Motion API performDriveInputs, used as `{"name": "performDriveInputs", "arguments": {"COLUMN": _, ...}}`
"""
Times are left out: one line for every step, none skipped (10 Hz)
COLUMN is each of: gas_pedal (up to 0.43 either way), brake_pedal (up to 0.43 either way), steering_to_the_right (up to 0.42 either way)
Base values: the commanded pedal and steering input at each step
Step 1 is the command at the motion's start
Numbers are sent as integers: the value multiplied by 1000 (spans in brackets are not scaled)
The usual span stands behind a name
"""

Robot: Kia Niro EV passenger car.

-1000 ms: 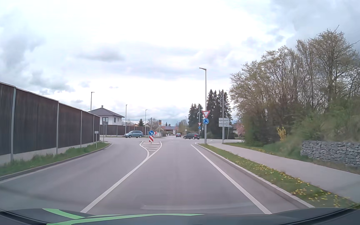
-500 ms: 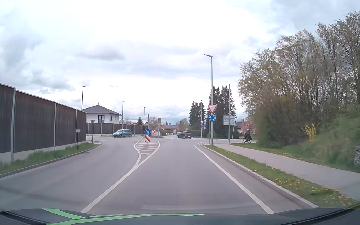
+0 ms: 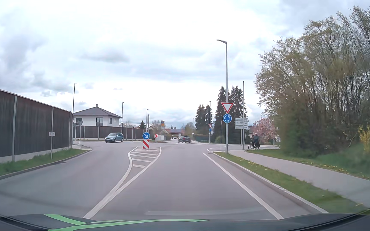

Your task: Follow the waypoints while adhering to traffic rules and regulations

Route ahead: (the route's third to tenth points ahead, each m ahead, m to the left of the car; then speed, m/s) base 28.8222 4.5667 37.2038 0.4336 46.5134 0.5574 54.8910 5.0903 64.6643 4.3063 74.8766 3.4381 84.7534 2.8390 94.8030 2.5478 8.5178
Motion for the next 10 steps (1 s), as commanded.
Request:
{"name": "performDriveInputs", "arguments": {"gas_pedal": 0, "brake_pedal": 85, "steering_to_the_right": -1}}
{"name": "performDriveInputs", "arguments": {"gas_pedal": 0, "brake_pedal": 98, "steering_to_the_right": -2}}
{"name": "performDriveInputs", "arguments": {"gas_pedal": 0, "brake_pedal": 98, "steering_to_the_right": -2}}
{"name": "performDriveInputs", "arguments": {"gas_pedal": 0, "brake_pedal": 104, "steering_to_the_right": -1}}
{"name": "performDriveInputs", "arguments": {"gas_pedal": 0, "brake_pedal": 104, "steering_to_the_right": -1}}
{"name": "performDriveInputs", "arguments": {"gas_pedal": 0, "brake_pedal": 104, "steering_to_the_right": -1}}
{"name": "performDriveInputs", "arguments": {"gas_pedal": 0, "brake_pedal": 110, "steering_to_the_right": -1}}
{"name": "performDriveInputs", "arguments": {"gas_pedal": 0, "brake_pedal": 104, "steering_to_the_right": -1}}
{"name": "performDriveInputs", "arguments": {"gas_pedal": 0, "brake_pedal": 110, "steering_to_the_right": -1}}
{"name": "performDriveInputs", "arguments": {"gas_pedal": 0, "brake_pedal": 134, "steering_to_the_right": -1}}
